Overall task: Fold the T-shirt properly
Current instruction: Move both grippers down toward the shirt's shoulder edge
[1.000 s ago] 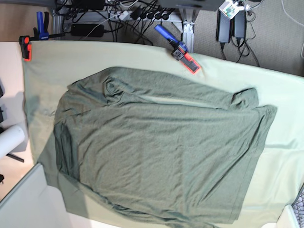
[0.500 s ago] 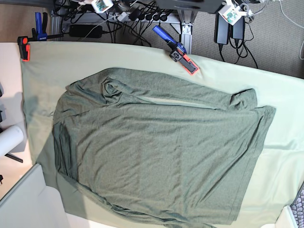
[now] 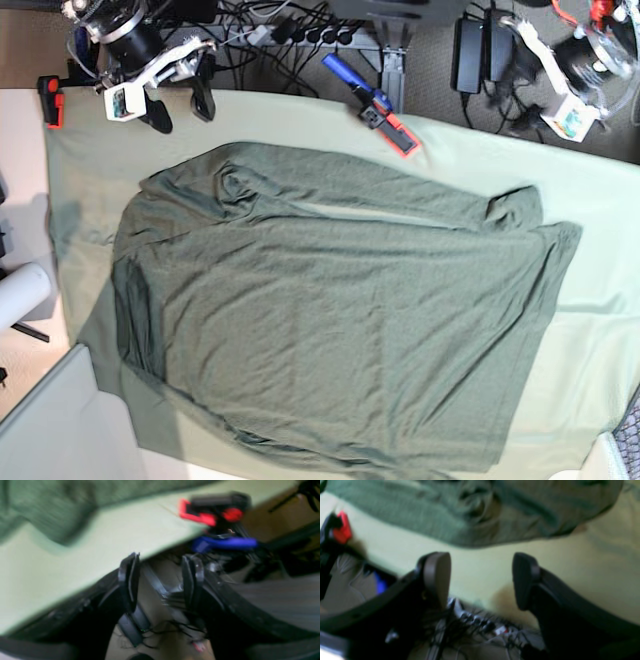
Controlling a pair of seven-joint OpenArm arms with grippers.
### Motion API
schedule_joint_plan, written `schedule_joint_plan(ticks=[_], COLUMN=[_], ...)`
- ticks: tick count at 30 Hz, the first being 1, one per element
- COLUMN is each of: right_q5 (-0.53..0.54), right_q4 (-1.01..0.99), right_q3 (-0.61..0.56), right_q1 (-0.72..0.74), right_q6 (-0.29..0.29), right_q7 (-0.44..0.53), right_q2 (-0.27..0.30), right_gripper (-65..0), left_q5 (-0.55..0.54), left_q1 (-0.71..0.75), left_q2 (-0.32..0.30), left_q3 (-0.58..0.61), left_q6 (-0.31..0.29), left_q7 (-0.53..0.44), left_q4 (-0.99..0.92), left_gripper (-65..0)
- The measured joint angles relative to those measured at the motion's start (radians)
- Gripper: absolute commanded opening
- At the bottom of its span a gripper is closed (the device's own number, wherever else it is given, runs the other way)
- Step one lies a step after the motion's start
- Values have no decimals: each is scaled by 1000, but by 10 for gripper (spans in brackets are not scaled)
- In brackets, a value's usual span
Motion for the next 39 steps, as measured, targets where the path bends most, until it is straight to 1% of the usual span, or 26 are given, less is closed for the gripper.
schedule_joint_plan(ticks=[5,10,11,14,16,20,31,34,39], right_q5=[-2,-3,-5,-3,-6,-6,-7,-6,-6], right_q4=[-35,-158,-182,-237,-248,-248,-248,-248,-248], right_q3=[35,35,35,35,35,35,35,35,35], right_q1=[75,151,164,191,193,193,207,208,208], right_q6=[-4,-3,-4,-7,-7,-7,-7,-7,-7], right_q7=[-2,-3,-6,-8,-8,-6,-6,-6,-5], right_q2=[0,-1,-3,-6,-6,-6,-6,-6,-13], right_gripper=[-264,-264,-264,-264,-264,-264,-264,-264,-264], left_q5=[-22,-60,-74,-99,-99,-114,-95,-124,-125], left_q1=[-130,-261,-288,-351,-374,-375,-375,-375,-381], left_q2=[-51,-52,-52,-52,-52,-50,-33,-16,11], left_q3=[-13,-12,-12,-12,-12,-11,-11,-11,-11], left_q6=[2,2,2,6,7,7,7,7,7], left_q7=[-8,0,1,-1,-1,-1,-1,-2,-1], left_q4=[-34,-211,-248,-327,-364,-395,-445,-458,-459], left_gripper=[-343,-342,-329,-256,-252,-252,-252,-252,-252])
